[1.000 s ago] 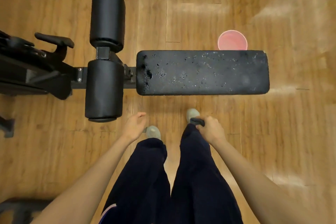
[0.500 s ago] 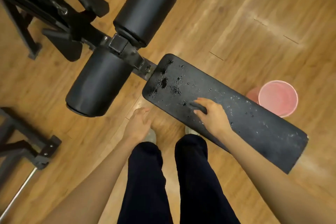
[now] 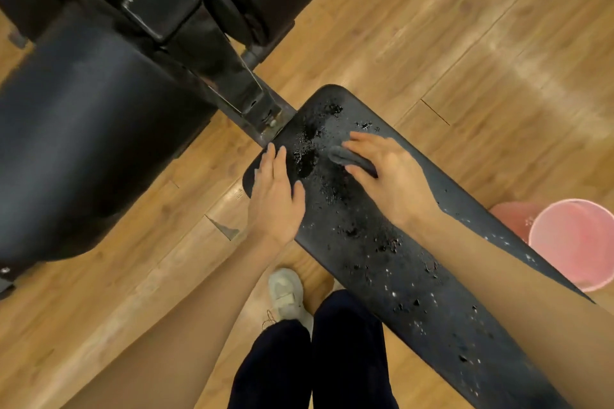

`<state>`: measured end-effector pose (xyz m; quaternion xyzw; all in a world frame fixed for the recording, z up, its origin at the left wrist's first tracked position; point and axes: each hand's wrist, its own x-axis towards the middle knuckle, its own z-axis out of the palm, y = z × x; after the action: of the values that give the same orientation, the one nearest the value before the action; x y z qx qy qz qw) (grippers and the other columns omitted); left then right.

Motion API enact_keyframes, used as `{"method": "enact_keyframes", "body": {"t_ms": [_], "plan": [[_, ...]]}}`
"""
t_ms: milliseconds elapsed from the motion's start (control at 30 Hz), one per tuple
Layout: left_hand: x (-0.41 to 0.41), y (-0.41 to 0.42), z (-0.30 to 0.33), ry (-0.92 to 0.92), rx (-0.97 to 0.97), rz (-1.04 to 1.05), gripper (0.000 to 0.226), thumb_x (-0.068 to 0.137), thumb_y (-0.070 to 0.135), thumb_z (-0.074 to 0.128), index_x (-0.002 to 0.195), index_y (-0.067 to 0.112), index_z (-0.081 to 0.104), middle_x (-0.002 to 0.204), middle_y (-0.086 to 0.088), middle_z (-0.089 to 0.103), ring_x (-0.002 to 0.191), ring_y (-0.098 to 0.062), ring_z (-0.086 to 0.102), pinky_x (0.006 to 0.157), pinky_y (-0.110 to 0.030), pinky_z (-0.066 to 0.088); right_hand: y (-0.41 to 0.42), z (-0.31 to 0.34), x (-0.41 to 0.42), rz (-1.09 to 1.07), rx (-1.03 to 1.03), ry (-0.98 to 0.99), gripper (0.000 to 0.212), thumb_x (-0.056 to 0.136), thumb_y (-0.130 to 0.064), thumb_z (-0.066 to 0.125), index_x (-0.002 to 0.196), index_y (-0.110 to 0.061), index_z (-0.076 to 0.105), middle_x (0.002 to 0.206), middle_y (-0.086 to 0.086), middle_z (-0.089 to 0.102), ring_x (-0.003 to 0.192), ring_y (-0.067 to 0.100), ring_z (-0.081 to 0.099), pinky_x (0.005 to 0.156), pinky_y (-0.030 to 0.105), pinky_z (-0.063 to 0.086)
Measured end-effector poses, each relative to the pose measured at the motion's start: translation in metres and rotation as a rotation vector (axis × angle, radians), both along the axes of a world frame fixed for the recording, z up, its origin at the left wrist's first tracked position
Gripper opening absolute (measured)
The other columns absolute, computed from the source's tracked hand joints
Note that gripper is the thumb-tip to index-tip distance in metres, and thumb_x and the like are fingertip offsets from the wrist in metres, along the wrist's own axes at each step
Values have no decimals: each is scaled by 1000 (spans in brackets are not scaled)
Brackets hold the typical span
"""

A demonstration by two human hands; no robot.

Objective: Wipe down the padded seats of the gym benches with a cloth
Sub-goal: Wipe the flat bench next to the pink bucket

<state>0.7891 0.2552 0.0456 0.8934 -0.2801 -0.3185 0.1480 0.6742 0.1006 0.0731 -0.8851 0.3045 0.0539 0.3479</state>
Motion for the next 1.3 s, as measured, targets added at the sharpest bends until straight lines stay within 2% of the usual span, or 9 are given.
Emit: {"method": "enact_keyframes", "body": {"t_ms": [100, 300, 367, 467, 567, 800, 1067, 1200, 1300], "plan": [[4, -13, -27, -104, -75, -3, 63, 106, 22, 38, 159, 9, 6, 168, -7, 1, 155, -18, 0, 126, -34, -2, -13, -26, 28, -19, -98, -84, 39, 92, -12, 65, 131, -13, 62, 142, 4, 54, 123, 30, 53, 104, 44, 43], [-3, -17, -63, -243, -108, 2, 65, 103, 41, 16, 159, 10, 5, 168, -6, -2, 155, -18, -6, 124, -34, -6, -27, -69, 77, 88, -355, -219, 35, 89, -14, 67, 124, -13, 65, 140, 6, 56, 107, 34, 54, 85, 47, 46], [-4, -16, -68, -256, -121, 4, 66, 102, 41, 13, 159, 10, 6, 168, -5, -2, 154, -16, -7, 123, -32, -8, -25, -85, 87, 133, -425, -213, 36, 89, -21, 67, 123, -13, 65, 141, 8, 55, 118, 36, 53, 91, 50, 45], [-4, -13, -72, -289, -125, -23, 64, 104, 40, 13, 159, 9, 3, 168, -5, -4, 154, -17, -9, 123, -32, -9, -23, -101, 97, 156, -388, -221, 37, 94, -21, 62, 128, -8, 62, 144, 12, 51, 137, 37, 42, 110, 62, 27], [-6, -12, -73, -311, -134, -17, 63, 105, 40, 14, 159, 10, 1, 168, -4, -6, 154, -15, -10, 124, -30, -10, -25, -107, 90, 172, -372, -265, 39, 96, -17, 60, 132, -3, 58, 144, 14, 50, 139, 36, 40, 114, 57, 30], [-6, -13, -74, -326, -131, -21, 63, 106, 39, 17, 160, 9, 2, 168, -4, -4, 155, -16, -8, 125, -33, -6, 2, -99, 4, 46, -316, -315, 39, 99, -15, 57, 135, -3, 56, 148, 10, 47, 143, 27, 36, 116, 49, 31], [-6, -12, -75, -343, -132, -28, 63, 106, 40, 15, 159, 9, 2, 168, -6, -3, 155, -18, -7, 124, -30, -10, -32, -104, 108, -4, -381, -262, 35, 96, -20, 58, 127, -4, 62, 137, 11, 58, 130, 30, 52, 101, 42, 48], [-6, -13, -73, -319, -154, -16, 63, 106, 38, 20, 160, 10, 2, 168, -4, -3, 155, -15, -8, 124, -30, -9, -14, -91, 25, -62, -327, -249, 39, 98, -19, 58, 135, -5, 57, 147, 8, 49, 141, 24, 39, 113, 32, 36], [-7, -14, -72, -320, -142, -1, 64, 105, 39, 19, 160, 10, 2, 168, -3, -4, 155, -15, -8, 124, -30, -9, -15, -90, 31, -110, -329, -223, 37, 98, -19, 57, 132, -3, 59, 144, 10, 52, 139, 27, 42, 112, 40, 38]]}}
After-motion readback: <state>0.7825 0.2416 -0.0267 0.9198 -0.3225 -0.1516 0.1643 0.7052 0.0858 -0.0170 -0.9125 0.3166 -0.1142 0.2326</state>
